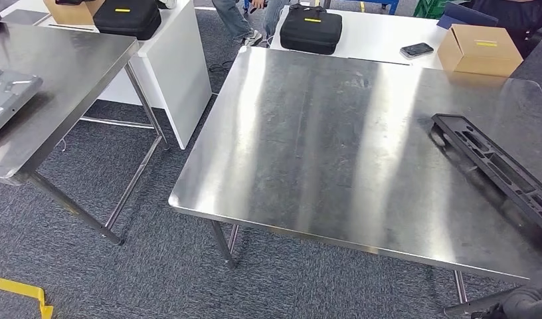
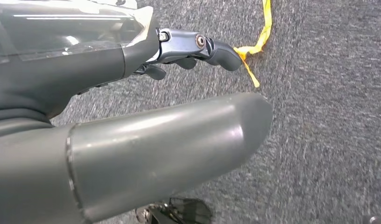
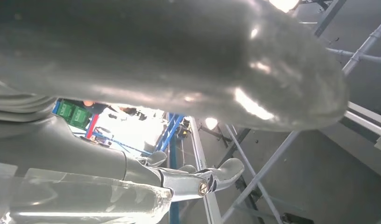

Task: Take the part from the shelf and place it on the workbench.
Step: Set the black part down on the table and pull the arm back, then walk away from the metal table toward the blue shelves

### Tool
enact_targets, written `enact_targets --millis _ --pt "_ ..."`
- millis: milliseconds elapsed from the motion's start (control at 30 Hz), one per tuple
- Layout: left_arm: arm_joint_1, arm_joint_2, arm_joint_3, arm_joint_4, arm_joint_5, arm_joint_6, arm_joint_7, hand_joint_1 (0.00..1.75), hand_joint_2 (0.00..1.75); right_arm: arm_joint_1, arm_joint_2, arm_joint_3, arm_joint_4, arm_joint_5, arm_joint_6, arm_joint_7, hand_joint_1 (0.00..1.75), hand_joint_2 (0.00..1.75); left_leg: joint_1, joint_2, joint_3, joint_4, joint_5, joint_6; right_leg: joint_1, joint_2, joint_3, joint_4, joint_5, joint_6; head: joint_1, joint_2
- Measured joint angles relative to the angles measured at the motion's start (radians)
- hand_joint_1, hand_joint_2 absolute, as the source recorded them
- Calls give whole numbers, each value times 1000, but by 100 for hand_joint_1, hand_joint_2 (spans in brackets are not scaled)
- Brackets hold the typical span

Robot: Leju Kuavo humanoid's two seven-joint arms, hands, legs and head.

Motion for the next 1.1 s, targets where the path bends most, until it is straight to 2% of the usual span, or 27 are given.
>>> enact_targets --millis 33,67,133,167,200,267,333,367,400,433,467,533,567,600,667,700,767,800,833,867,900,933,967,1000,1033,1067,1100 --pt "-1 0 0 0 -1 1 0 0 0 -1 1 0 0 2 0 0 0 0 0 -2 28 -47 0 -2 1 0 -10 8 4 7 -1 0" --pt "-1 -1 0 0 -2 1 0 0 0 -2 2 0 0 2 0 0 0 0 -2 -4 40 -75 -5 1 3 0 -18 14 9 16 -2 0" --pt "-1 -1 0 0 -2 2 0 0 0 -4 5 0 0 2 0 0 0 0 -9 -5 27 -84 -3 21 5 0 -28 13 21 37 -1 0" --pt "-1 -1 0 0 -3 3 0 0 0 -4 5 0 0 1 0 0 0 0 -12 -3 19 -86 4 36 3 1 -35 18 18 43 0 0" --pt "-1 -1 0 0 -2 4 0 0 0 -4 6 0 0 0 0 0 0 0 -13 -2 10 -89 13 50 2 2 -46 34 3 42 2 0" --pt "-2 -1 1 0 -1 5 -1 0 0 -4 9 -2 1 -3 0 0 0 0 -16 2 -13 -92 34 73 1 5 -85 130 -72 25 6 0" --pt "-2 -2 4 0 1 6 -1 0 0 -1 13 -7 3 -5 0 0 0 0 -23 3 -40 -91 54 82 5 9 -120 261 -142 16 9 0" --pt "-2 -3 6 0 3 6 -1 0 0 2 16 -11 4 -5 0 0 0 0 -26 4 -51 -91 64 83 6 10 -120 296 -151 20 9 0" --pt "-2 -4 8 0 5 7 -1 0 0 6 19 -14 5 -5 0 0 0 0 -29 4 -62 -90 75 83 8 12 -103 298 -144 27 9 0" --pt "-2 -5 11 0 6 7 -1 0 0 9 22 -17 6 -5 0 0 0 0 -31 3 -71 -90 84 82 10 12 -68 261 -124 33 9 0" --pt "-2 -6 13 0 6 7 -1 0 0 10 25 -19 6 -5 0 0 0 0 -32 3 -78 -89 94 80 13 13 -15 192 -103 35 9 0" --pt "-2 -8 17 0 7 8 -1 0 0 12 29 -22 6 -4 0 0 0 0 -35 3 -90 -88 112 72 24 13 89 39 -87 26 8 0" --pt "-2 -9 18 0 7 8 -1 0 0 13 30 -24 6 -4 0 0 0 0 -36 3 -93 -89 120 66 30 13 118 -11 -89 19 8 0" --pt "-2 -9 18 0 7 8 -1 0 0 14 32 -25 6 -4 0 -1 0 0 -37 3 -94 -91 129 60 34 13 127 -32 -91 12 7 0" --pt "-1 -9 19 0 7 8 -1 0 0 17 34 -25 7 -4 0 -2 0 0 -36 3 -99 -92 137 48 30 12 114 -34 -78 -1 6 0" --pt "-1 -8 20 0 7 8 -1 0 0 17 36 -25 7 -4 0 -2 0 0 -34 3 -105 -81 119 42 25 11 106 -34 -69 -11 4 0" --pt "0 -8 23 0 7 9 -1 0 0 19 39 -25 7 -4 0 -2 0 0 -30 2 -130 -3 31 31 16 7 85 -35 -47 -28 2 0" --pt "0 -8 23 0 7 9 -1 0 0 20 40 -25 7 -4 0 -2 0 0 -28 2 -147 59 -21 26 17 6 72 -34 -37 -33 0 0" --pt "0 -8 24 0 7 9 -1 0 0 20 42 -25 7 -4 0 -2 0 0 -27 2 -162 122 -58 21 18 6 61 -33 -28 -33 0 0" --pt "0 -7 24 0 7 9 -1 0 0 21 43 -25 7 -4 0 -2 0 0 -24 2 -166 167 -69 17 18 5 49 -30 -19 -31 -1 0" --pt "0 -7 24 0 7 9 -1 0 0 21 45 -25 7 -4 0 -2 0 0 -21 2 -156 184 -60 14 18 5 36 -26 -11 -28 -1 0" --pt "0 -7 24 0 7 9 0 0 0 23 46 -25 7 -4 0 -2 0 0 -18 2 -129 164 -36 12 17 4 25 -20 -4 -24 -1 0" --pt "0 -7 24 0 8 10 0 0 0 24 48 -25 7 -4 0 -2 0 0 -15 2 -84 110 -8 11 15 4 13 -12 1 -21 -1 0" --pt "-1 -7 25 0 9 11 0 0 0 25 49 -25 7 -6 0 -2 0 0 -13 2 -32 37 5 12 15 4 2 -4 4 -17 -1 0" --pt "-1 -6 26 0 11 14 0 0 0 27 52 -26 7 -10 0 0 0 0 -14 2 10 -27 9 14 16 3 -7 3 7 -12 0 0" --pt "-1 -6 27 0 14 17 0 0 0 29 54 -27 7 -17 0 2 0 0 -17 1 36 -72 6 18 17 1 -14 9 11 -6 0 0" --pt "-1 -6 29 0 18 19 0 0 0 32 58 -29 7 -27 0 4 0 0 -21 1 45 -93 1 23 18 0 -19 11 16 2 0 0"
